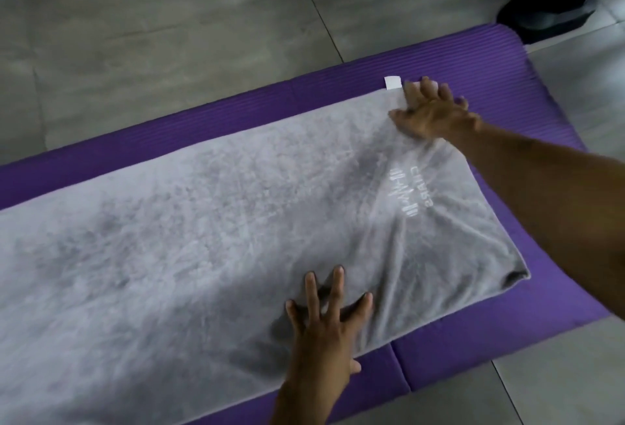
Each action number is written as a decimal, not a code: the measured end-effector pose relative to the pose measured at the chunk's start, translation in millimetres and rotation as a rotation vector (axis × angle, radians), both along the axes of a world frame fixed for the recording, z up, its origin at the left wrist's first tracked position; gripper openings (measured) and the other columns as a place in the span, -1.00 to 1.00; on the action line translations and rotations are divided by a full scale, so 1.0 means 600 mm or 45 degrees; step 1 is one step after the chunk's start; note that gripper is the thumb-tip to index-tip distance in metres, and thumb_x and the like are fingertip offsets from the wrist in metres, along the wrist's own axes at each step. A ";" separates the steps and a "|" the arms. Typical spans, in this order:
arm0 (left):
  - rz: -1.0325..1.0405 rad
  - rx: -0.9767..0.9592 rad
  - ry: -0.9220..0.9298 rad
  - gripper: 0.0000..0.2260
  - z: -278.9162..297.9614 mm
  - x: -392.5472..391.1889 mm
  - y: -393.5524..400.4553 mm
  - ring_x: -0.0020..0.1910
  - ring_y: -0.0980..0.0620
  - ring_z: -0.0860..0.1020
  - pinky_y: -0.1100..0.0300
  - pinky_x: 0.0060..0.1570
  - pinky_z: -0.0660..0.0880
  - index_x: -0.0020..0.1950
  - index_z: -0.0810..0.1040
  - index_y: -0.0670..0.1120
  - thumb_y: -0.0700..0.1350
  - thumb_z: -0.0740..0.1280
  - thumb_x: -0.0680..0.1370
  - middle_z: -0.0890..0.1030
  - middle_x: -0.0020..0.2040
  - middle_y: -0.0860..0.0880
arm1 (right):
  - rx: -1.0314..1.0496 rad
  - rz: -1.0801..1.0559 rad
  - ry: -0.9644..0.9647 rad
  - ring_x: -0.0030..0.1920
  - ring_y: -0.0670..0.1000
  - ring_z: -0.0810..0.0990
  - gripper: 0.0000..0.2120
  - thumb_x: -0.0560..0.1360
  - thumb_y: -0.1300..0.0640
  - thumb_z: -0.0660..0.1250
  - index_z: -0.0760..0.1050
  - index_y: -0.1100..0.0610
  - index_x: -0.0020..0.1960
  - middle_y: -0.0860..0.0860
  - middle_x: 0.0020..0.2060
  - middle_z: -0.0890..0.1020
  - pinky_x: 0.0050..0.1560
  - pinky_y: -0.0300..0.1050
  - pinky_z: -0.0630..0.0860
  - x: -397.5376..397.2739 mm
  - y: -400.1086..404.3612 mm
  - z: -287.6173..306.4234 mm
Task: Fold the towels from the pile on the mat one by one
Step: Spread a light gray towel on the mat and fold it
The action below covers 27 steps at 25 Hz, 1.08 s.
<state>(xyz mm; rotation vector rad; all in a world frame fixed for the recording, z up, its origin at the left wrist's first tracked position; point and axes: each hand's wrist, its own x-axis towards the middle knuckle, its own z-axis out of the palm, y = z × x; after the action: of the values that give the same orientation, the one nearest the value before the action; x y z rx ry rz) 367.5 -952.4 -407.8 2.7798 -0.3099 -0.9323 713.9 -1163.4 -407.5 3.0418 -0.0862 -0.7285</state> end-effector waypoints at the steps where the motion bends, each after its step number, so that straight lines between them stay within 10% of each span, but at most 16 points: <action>1: 0.014 -0.019 0.000 0.15 0.005 0.001 -0.001 0.49 -0.42 0.03 -0.57 0.02 0.31 0.47 0.20 0.29 0.27 0.62 -0.07 0.03 0.60 -0.12 | -0.039 0.031 -0.062 0.57 0.21 -0.08 -0.28 0.51 -0.37 -0.07 -0.03 -0.08 0.57 0.01 0.59 -0.04 0.49 0.29 -0.04 -0.010 0.005 0.013; 5: 0.028 -0.092 -0.014 -0.03 0.000 -0.010 0.000 0.44 -0.31 -0.46 -0.53 0.31 -0.12 0.49 -0.20 0.36 0.12 0.49 0.39 -0.51 0.49 0.03 | 0.242 0.470 -0.281 0.56 0.20 0.07 -0.41 0.62 -0.19 0.03 0.05 -0.03 0.60 0.08 0.58 0.10 0.52 0.15 0.09 -0.246 0.068 0.009; 9: 0.013 -0.088 -0.017 -0.09 0.004 -0.019 0.008 0.36 -0.24 -0.60 -0.41 0.34 -0.32 0.47 -0.37 0.30 0.08 0.35 0.50 -0.61 0.42 0.04 | 0.197 0.491 -0.288 0.56 0.15 0.13 -0.43 0.65 -0.19 -0.04 0.11 0.02 0.59 0.05 0.58 0.12 0.51 0.12 0.14 -0.515 -0.039 -0.032; 14: -0.128 -0.241 -0.185 -0.16 -0.002 -0.096 -0.055 0.56 -0.16 -0.02 -0.25 0.44 0.00 0.55 0.22 -0.06 0.02 0.32 0.27 0.03 0.60 -0.06 | -0.043 0.143 -0.115 0.58 0.16 -0.01 -0.36 0.59 -0.29 -0.26 -0.09 -0.06 0.61 0.02 0.60 -0.01 0.51 0.24 0.07 -0.558 -0.179 -0.007; 17: -0.320 -0.598 0.035 -0.29 -0.001 -0.121 -0.082 0.57 -0.02 -0.02 -0.03 0.53 -0.09 0.55 0.21 -0.05 -0.03 0.34 0.42 0.04 0.60 0.00 | -0.044 0.243 -0.213 0.58 0.19 -0.04 -0.39 0.59 -0.24 -0.17 -0.03 -0.08 0.60 0.02 0.59 0.03 0.52 0.26 -0.08 -0.538 -0.114 0.003; 21: 0.265 -0.874 -0.291 -0.70 0.006 -0.129 -0.008 0.23 0.10 0.50 0.13 0.24 0.46 0.17 0.62 -0.01 -0.10 0.28 0.47 0.59 0.23 0.05 | 0.210 0.587 -0.322 0.57 0.19 0.04 -0.45 0.62 -0.15 -0.05 0.16 0.01 0.57 0.08 0.57 0.15 0.50 0.21 0.05 -0.534 0.069 -0.014; 27: 1.381 -0.497 -0.838 -0.77 0.012 -0.172 0.309 -0.12 -0.02 0.59 0.07 -0.10 0.57 -0.02 0.62 -0.06 -0.02 0.22 0.47 0.63 -0.08 0.01 | 0.546 1.173 -0.297 0.48 0.22 0.31 -0.52 0.57 -0.05 0.10 0.43 0.09 0.42 0.10 0.47 0.38 0.44 0.16 0.16 -0.576 0.396 -0.022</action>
<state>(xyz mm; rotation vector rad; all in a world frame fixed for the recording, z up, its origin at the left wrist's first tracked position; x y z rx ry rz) 264.2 -766.8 -400.8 2.2306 0.7779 0.2725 368.5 -925.8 -420.8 2.9518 1.5076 -0.3228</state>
